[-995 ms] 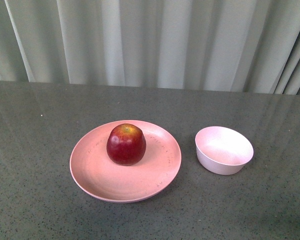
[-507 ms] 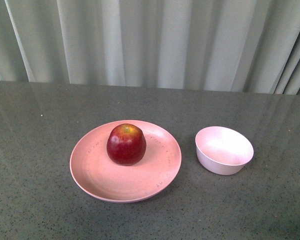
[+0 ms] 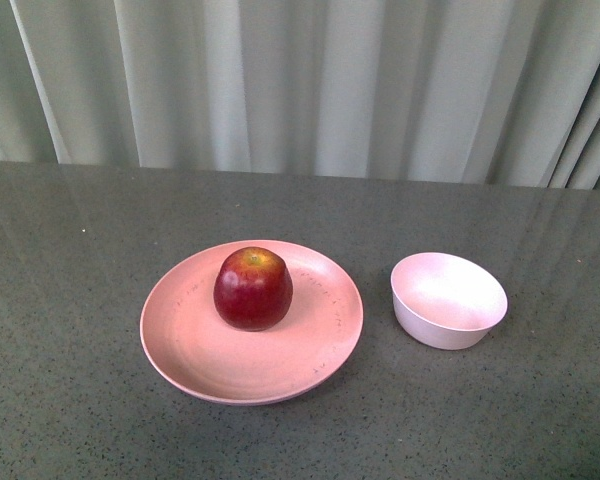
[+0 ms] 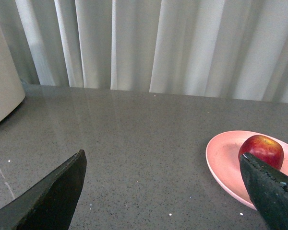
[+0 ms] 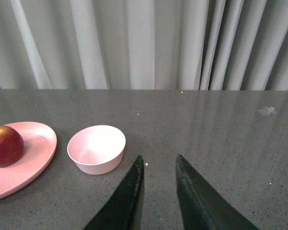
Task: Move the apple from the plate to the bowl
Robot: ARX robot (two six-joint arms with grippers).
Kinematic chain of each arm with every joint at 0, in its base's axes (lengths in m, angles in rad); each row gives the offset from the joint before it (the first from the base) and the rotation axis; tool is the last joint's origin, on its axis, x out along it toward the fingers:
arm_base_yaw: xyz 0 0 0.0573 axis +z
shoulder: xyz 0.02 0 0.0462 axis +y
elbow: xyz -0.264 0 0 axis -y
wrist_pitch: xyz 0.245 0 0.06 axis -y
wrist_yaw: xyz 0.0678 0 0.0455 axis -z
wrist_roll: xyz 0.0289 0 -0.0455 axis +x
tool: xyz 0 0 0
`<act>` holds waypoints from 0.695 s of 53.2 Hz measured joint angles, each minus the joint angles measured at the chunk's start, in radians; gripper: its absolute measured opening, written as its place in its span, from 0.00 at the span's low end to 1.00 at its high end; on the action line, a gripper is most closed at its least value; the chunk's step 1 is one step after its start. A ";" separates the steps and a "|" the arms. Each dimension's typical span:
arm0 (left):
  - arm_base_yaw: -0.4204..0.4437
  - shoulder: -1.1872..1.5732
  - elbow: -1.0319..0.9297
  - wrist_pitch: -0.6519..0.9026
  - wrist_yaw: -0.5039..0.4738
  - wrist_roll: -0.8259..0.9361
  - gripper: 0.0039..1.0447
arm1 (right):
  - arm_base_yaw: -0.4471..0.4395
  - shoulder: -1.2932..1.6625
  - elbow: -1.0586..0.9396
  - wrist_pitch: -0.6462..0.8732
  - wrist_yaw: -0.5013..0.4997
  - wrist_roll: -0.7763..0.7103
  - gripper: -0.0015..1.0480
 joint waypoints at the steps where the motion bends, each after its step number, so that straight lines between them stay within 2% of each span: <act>1: 0.000 0.000 0.000 0.000 0.000 0.000 0.92 | 0.000 0.000 0.000 0.000 0.000 0.000 0.28; 3: 0.009 0.013 0.006 -0.023 0.034 0.003 0.92 | 0.000 0.000 0.000 0.000 0.000 0.000 0.37; 5: 0.036 0.085 0.066 -0.176 0.187 0.012 0.92 | 0.000 0.000 0.000 0.000 0.000 0.000 0.45; 7: 0.019 0.203 0.121 -0.269 0.287 0.011 0.92 | 0.000 0.000 0.000 0.000 0.000 0.000 0.53; 10: -0.019 0.302 0.140 -0.253 0.303 0.010 0.92 | 0.000 -0.001 0.000 0.000 -0.001 0.000 0.62; 20: -0.135 0.663 0.222 0.040 0.240 -0.004 0.92 | 0.000 -0.001 0.000 0.000 0.000 0.000 0.91; 27: -0.201 0.949 0.328 0.217 0.192 0.004 0.92 | 0.000 -0.001 0.000 0.000 0.000 0.000 0.91; 37: -0.286 1.248 0.460 0.317 0.154 0.040 0.92 | 0.000 -0.001 0.000 0.000 0.000 0.000 0.91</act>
